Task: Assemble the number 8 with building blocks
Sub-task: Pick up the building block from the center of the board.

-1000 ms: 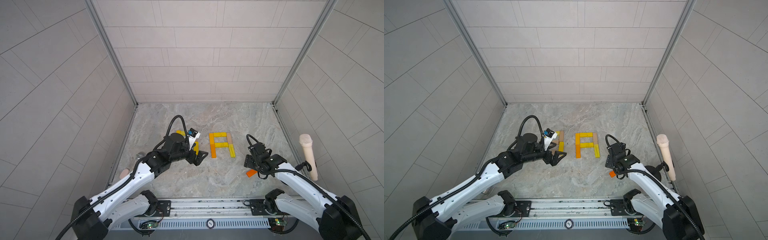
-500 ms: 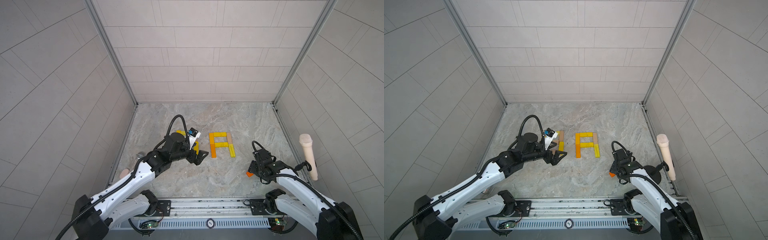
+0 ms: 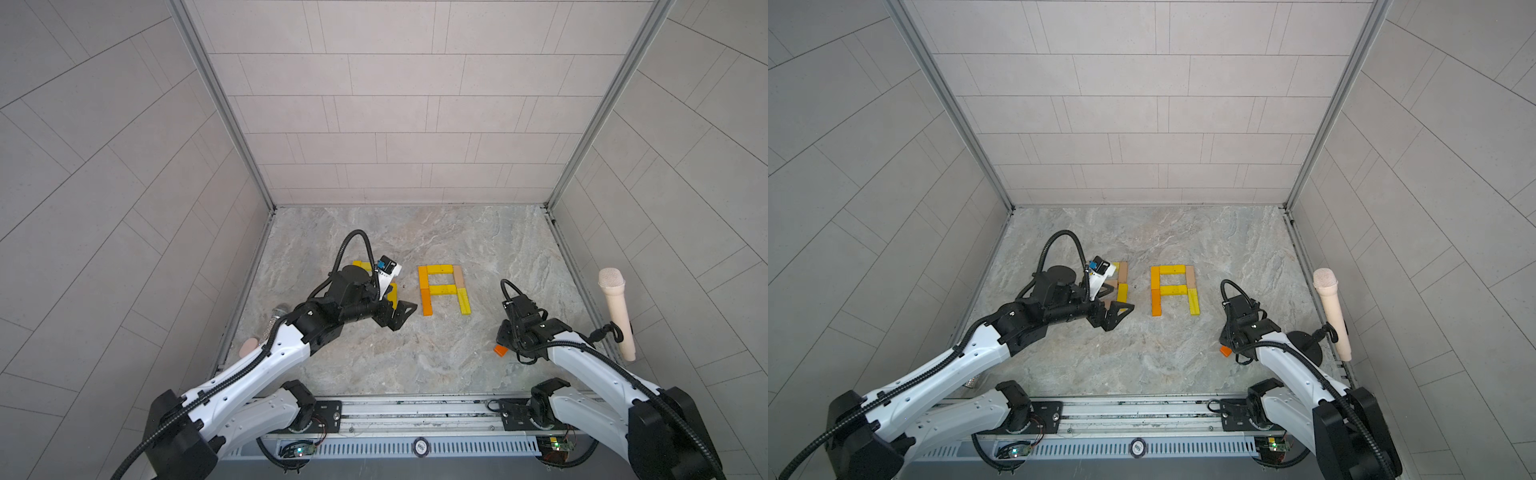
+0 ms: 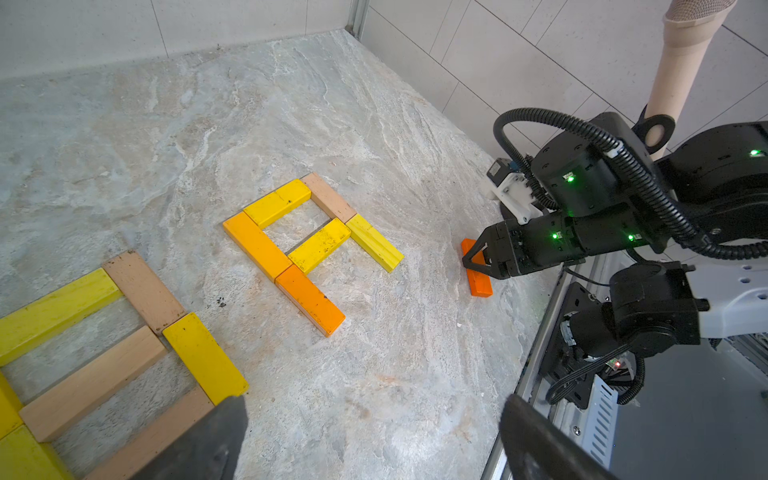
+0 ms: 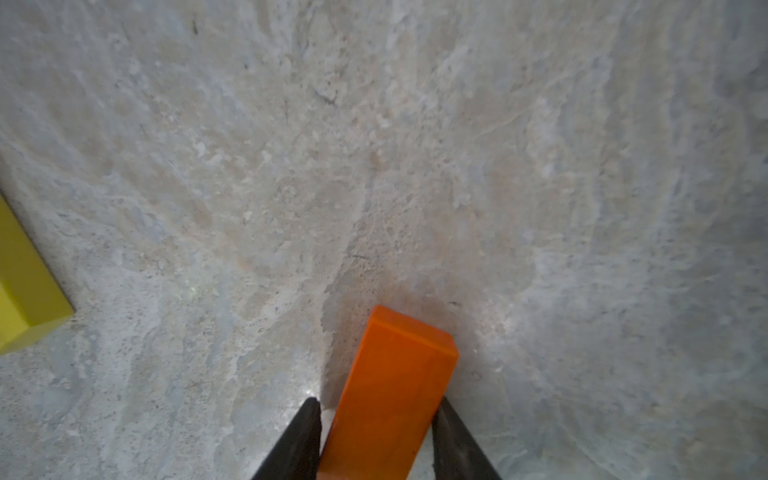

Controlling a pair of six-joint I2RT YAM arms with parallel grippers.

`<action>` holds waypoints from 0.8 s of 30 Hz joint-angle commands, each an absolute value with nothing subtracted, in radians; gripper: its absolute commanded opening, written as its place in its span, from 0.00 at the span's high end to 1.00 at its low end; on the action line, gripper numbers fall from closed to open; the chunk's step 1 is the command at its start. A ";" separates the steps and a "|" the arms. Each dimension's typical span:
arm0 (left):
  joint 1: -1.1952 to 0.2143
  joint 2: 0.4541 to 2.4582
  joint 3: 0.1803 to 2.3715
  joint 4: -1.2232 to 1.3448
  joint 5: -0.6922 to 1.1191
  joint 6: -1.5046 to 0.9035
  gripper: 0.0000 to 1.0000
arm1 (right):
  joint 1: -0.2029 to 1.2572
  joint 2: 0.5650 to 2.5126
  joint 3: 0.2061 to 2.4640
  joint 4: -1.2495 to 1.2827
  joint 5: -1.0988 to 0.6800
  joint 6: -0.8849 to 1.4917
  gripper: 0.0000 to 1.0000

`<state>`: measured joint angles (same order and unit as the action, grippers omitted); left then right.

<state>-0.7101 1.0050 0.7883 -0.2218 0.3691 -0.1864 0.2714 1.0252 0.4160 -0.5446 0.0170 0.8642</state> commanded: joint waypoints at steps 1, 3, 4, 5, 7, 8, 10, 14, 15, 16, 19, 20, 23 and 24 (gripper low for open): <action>-0.715 1.006 0.796 -0.201 0.373 -0.188 0.00 | 0.270 1.053 0.436 -0.549 -0.031 0.855 0.62; -0.715 1.005 0.795 -0.201 0.370 -0.190 0.00 | 0.288 1.064 0.452 -0.544 -0.036 0.833 0.66; -0.715 1.003 0.794 -0.202 0.362 -0.194 0.00 | 0.302 1.065 0.460 -0.543 -0.028 0.825 0.67; -0.715 1.002 0.794 -0.205 0.347 -0.206 0.00 | 0.321 1.065 0.470 -0.542 -0.026 0.813 0.68; -0.713 1.002 0.792 -0.218 0.302 -0.238 0.00 | 0.371 1.070 0.494 -0.540 -0.014 0.792 0.69; -0.714 1.000 0.788 -0.223 0.283 -0.247 0.00 | 0.404 1.077 0.511 -0.544 -0.003 0.785 0.70; -0.713 0.994 0.780 -0.229 0.257 -0.267 0.00 | 0.470 1.095 0.538 -0.540 0.013 0.764 0.70; -0.689 0.966 0.769 -0.265 0.203 -0.316 0.00 | 0.602 1.150 0.589 -0.505 0.017 0.712 0.70; -0.679 0.960 0.766 -0.280 0.186 -0.331 0.00 | 0.630 1.168 0.605 -0.502 0.026 0.701 0.70; -0.669 0.950 0.760 -0.292 0.173 -0.343 0.00 | 0.665 1.190 0.613 -0.500 0.037 0.683 0.70; -0.651 0.915 0.736 -0.308 0.159 -0.369 0.00 | 0.747 1.260 0.690 -0.495 0.045 0.628 0.70; -0.648 0.905 0.730 -0.316 0.149 -0.377 0.00 | 0.769 1.287 0.710 -0.493 0.042 0.608 0.70; -0.641 0.879 0.720 -0.348 0.123 -0.397 0.00 | 0.834 1.356 0.758 -0.485 0.022 0.557 0.71; -0.636 0.872 0.720 -0.357 0.114 -0.404 0.00 | 0.851 1.378 0.772 -0.483 0.016 0.543 0.71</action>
